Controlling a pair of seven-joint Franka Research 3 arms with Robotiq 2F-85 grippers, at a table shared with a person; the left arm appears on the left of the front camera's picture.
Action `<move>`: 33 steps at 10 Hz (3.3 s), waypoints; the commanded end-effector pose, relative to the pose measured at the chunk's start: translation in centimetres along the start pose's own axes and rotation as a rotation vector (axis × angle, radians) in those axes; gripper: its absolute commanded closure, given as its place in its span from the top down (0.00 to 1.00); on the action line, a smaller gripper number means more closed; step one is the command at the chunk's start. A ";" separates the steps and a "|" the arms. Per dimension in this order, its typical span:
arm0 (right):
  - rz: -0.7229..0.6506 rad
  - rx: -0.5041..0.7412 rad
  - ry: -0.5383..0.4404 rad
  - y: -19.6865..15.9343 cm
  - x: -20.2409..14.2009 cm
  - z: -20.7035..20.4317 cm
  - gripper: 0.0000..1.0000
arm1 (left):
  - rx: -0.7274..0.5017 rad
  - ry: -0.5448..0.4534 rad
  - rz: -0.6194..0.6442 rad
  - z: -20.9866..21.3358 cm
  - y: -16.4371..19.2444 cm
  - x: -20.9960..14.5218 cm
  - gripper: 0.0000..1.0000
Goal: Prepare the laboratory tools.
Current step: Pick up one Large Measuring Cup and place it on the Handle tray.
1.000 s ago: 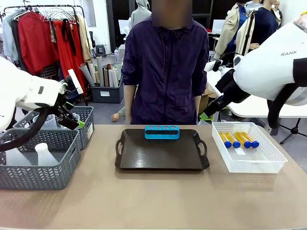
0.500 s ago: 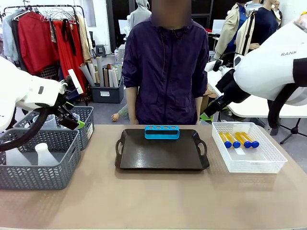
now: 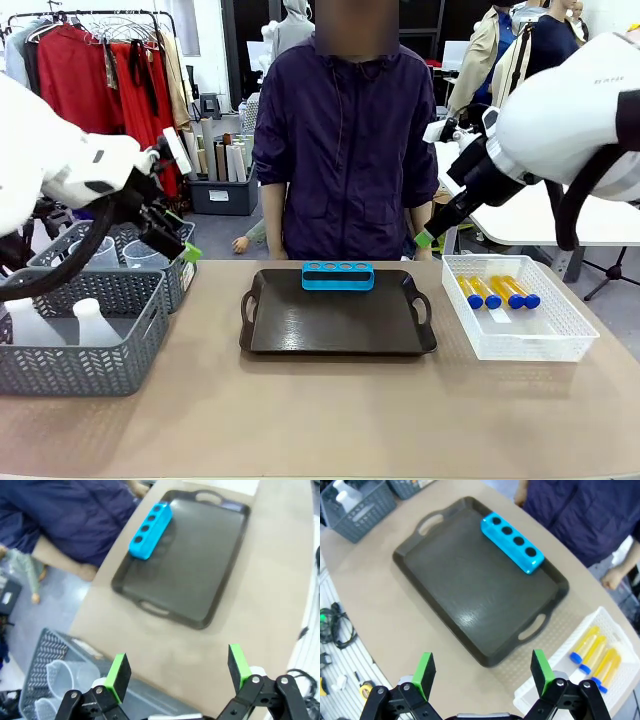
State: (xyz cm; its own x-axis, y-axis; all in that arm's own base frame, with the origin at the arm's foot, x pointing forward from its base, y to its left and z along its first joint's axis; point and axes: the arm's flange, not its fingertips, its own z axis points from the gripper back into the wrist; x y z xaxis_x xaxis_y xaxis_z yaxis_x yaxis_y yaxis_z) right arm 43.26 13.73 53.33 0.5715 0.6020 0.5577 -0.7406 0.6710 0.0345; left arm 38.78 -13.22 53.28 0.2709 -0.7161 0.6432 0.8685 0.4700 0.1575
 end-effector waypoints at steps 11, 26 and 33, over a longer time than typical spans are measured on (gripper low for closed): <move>0.202 0.157 -0.171 -9.6 2.6 8.7 1.00 | -0.089 -0.157 0.002 4.0 6.7 2.5 1.00; 0.192 0.148 -0.174 -10.2 1.6 8.4 1.00 | -0.075 -0.121 -0.015 3.3 6.6 3.1 1.00; 0.192 0.148 -0.174 -10.2 1.6 8.4 1.00 | -0.057 -0.025 -0.004 3.6 6.8 3.7 1.00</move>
State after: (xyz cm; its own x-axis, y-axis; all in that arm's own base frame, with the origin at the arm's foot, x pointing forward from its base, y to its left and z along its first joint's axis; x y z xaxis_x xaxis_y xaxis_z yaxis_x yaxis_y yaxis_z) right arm 48.72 4.23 60.52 0.3660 0.6139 0.6994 -0.8754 0.4821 0.0349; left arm 44.09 -10.85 58.70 0.2177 -0.6768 0.7032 0.8978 0.4214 0.1277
